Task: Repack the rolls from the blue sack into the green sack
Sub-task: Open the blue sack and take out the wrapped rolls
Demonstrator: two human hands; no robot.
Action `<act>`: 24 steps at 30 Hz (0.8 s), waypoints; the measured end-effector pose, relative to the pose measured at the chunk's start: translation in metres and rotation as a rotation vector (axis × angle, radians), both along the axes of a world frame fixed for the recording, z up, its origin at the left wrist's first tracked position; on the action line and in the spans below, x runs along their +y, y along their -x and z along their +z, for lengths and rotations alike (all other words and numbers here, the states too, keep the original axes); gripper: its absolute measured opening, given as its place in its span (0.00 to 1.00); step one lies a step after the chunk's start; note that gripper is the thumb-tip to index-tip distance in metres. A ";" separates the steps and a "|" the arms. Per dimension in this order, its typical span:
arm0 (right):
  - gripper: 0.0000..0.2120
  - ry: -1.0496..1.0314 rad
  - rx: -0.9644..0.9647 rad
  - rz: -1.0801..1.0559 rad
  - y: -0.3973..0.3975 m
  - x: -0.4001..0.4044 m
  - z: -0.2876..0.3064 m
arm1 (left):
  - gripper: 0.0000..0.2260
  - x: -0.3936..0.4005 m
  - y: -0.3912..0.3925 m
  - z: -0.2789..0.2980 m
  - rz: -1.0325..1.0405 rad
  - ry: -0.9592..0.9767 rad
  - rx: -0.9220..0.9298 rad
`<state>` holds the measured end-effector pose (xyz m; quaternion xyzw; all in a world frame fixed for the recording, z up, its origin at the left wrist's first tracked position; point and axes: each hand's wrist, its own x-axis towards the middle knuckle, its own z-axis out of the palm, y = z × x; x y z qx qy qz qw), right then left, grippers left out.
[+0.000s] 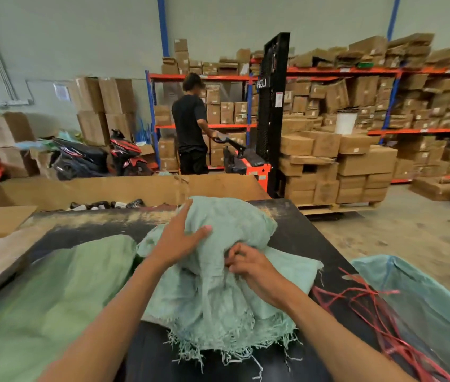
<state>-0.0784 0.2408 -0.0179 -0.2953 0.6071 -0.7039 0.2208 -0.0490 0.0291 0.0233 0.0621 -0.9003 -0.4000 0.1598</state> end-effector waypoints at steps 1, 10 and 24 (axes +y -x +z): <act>0.08 -0.046 0.040 0.034 -0.005 0.003 0.001 | 0.34 -0.001 0.003 -0.003 -0.039 0.031 -0.084; 0.37 -0.262 0.355 -0.822 0.020 0.035 0.034 | 0.18 -0.001 -0.097 -0.042 -0.249 0.434 0.303; 0.13 -0.703 0.869 0.496 -0.102 -0.040 0.028 | 0.39 -0.020 -0.114 0.017 0.115 0.067 -0.053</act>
